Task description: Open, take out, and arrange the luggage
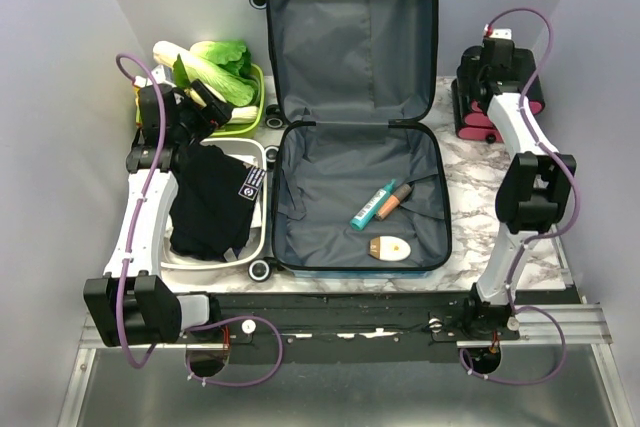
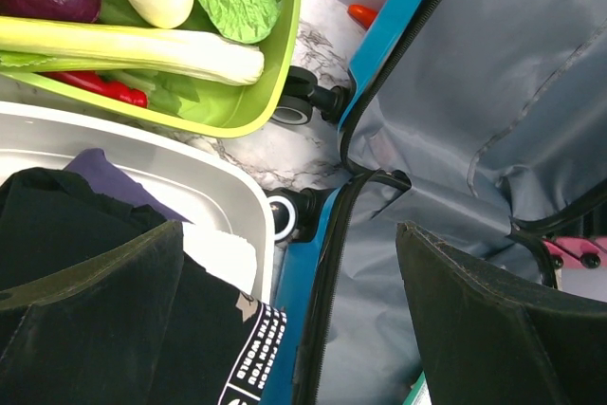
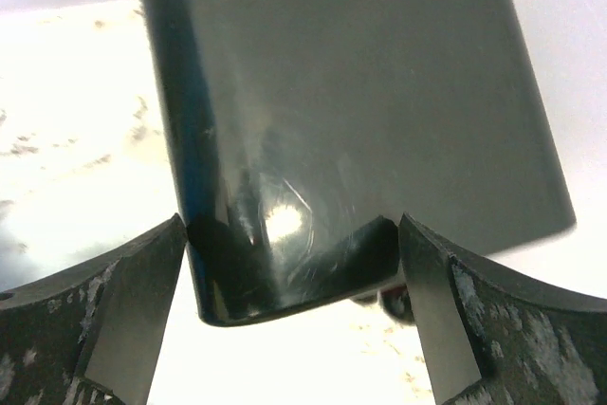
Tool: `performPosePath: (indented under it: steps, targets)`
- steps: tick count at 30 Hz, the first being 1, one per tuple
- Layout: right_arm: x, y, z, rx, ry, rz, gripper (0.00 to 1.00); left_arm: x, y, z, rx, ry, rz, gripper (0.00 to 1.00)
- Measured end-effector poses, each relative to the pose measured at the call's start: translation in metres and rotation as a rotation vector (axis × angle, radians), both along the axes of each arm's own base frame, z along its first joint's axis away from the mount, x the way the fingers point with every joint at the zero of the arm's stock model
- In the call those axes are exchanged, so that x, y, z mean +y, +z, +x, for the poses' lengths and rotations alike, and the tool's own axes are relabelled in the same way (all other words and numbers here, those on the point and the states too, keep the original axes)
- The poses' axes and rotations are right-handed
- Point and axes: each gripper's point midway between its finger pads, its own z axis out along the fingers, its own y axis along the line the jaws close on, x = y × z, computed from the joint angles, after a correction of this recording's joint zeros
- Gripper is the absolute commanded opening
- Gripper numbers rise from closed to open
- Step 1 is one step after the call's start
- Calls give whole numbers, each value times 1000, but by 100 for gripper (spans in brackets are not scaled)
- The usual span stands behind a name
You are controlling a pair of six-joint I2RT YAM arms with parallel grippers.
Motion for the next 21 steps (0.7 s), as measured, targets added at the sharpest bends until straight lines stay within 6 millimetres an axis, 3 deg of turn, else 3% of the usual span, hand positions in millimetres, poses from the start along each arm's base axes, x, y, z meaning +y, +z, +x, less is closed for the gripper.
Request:
performPosePath:
  steps: [5, 11, 17, 21]
  targets:
    - [-15, 0, -41, 34, -37, -7, 100, -1, -5, 0, 6, -8, -4, 99]
    - [-6, -2, -83, 58, 67, 37, 100, -5, -5, 0, -1, -25, -11, 99]
    - [-5, 15, -106, -13, 58, 101, 100, -6, -23, -7, 29, -29, -19, 99]
    - [-13, 5, -109, -12, 34, 143, 100, -8, -24, -8, 32, -37, -24, 99]
